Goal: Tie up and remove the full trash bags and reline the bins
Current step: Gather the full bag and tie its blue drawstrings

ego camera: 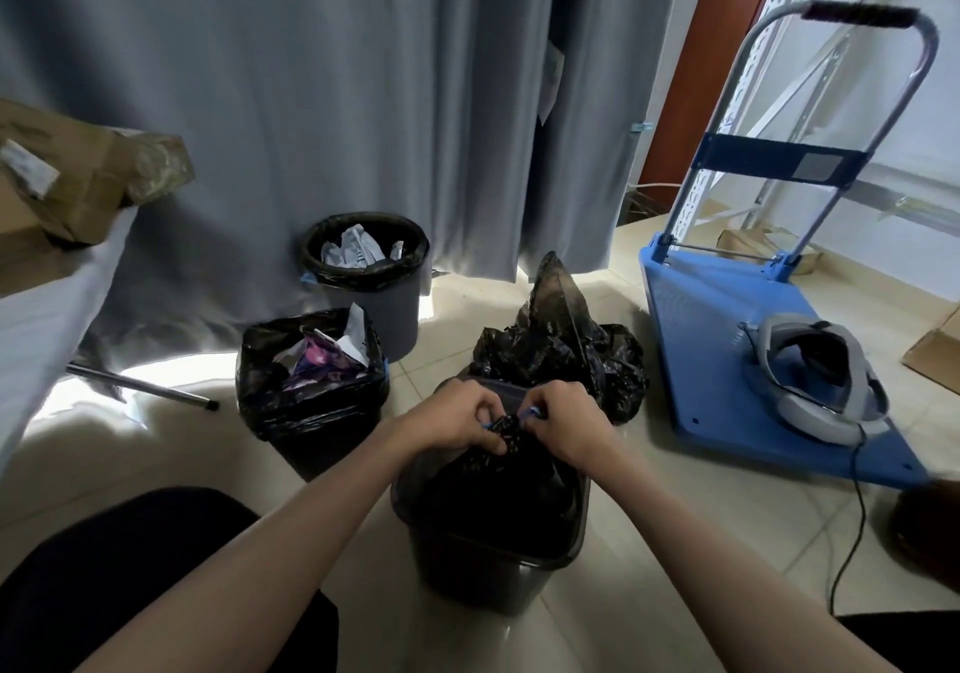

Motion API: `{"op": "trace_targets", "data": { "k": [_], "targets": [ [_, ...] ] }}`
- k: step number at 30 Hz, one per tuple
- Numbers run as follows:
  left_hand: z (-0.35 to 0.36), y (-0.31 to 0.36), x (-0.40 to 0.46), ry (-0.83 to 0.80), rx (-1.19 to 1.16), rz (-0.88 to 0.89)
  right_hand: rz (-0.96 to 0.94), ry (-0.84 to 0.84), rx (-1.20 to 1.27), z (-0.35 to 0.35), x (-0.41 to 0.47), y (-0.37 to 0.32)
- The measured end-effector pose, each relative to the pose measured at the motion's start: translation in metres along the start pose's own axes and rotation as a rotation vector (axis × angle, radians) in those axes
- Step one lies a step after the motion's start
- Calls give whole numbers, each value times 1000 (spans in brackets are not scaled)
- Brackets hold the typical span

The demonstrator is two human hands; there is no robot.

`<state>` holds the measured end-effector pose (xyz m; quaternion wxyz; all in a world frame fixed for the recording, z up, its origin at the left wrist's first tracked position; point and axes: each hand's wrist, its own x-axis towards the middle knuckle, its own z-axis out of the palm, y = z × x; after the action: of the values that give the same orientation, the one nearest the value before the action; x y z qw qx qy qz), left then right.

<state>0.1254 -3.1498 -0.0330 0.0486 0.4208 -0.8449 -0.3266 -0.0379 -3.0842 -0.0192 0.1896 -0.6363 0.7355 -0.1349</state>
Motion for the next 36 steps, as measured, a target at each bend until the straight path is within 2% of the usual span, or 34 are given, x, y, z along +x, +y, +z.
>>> {"op": "trace_targets", "data": {
  "k": [4,10,18,29,36],
  "targets": [
    [1,5,-4,68,48,-2,-11,-4,21,3,-2,-4],
    [8,10,-6,75,151,-19,-55,-118,-13,2,0,-6],
    [-6,11,12,152,89,-34,-20,-68,51,-8,20,-8],
    [-42,27,18,29,-25,-5,-116,-64,80,-31,31,-5],
    [-81,43,-7,364,-110,39,-182,128,29,-82,26,-51]
  ]
}}
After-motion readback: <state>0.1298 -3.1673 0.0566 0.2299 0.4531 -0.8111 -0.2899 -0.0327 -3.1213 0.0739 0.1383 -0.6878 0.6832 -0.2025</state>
